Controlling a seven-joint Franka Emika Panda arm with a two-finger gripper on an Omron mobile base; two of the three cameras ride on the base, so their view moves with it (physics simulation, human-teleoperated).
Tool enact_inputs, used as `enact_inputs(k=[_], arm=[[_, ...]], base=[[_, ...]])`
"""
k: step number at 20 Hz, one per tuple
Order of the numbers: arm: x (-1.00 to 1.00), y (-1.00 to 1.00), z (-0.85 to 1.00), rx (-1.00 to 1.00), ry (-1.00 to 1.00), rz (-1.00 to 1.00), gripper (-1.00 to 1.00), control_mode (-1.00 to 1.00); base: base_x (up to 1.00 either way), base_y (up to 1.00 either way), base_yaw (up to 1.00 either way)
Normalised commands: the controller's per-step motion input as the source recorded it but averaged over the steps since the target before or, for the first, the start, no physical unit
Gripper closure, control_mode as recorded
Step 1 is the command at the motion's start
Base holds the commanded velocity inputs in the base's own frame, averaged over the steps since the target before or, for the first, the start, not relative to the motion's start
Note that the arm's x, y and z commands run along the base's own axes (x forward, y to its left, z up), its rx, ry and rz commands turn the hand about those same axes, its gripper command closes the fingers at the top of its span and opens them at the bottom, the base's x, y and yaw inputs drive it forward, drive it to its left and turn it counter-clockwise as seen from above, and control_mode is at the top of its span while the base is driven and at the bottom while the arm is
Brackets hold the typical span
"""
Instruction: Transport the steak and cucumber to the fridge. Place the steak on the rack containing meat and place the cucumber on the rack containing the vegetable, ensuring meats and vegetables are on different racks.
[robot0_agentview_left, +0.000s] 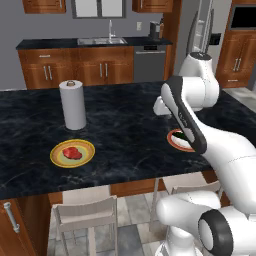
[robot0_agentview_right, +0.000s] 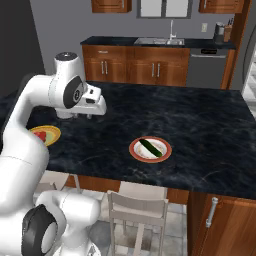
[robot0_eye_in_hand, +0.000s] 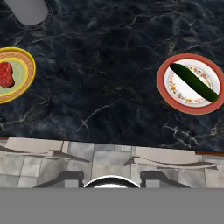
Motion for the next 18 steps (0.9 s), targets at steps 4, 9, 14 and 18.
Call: enact_inputs(k=[4, 9, 14, 18], arm=[[-0.32, 0.01, 0.00, 0.00, 0.00, 0.01, -1.00, -1.00], [-0.84, 0.00, 0.00, 0.00, 0.00, 0.00, -1.00, -1.00], [-0.60, -0.17, -0.13, 0.00, 0.00, 0.00, -1.00, -1.00], [-0.04, -0.32, -0.43, 0.00, 0.09, 0.12, -1.00, -1.00]], base=[[0.00, 0.00, 0.00], [0.00, 0.00, 0.00], [0.00, 0.00, 0.00], [0.00, 0.00, 0.00]])
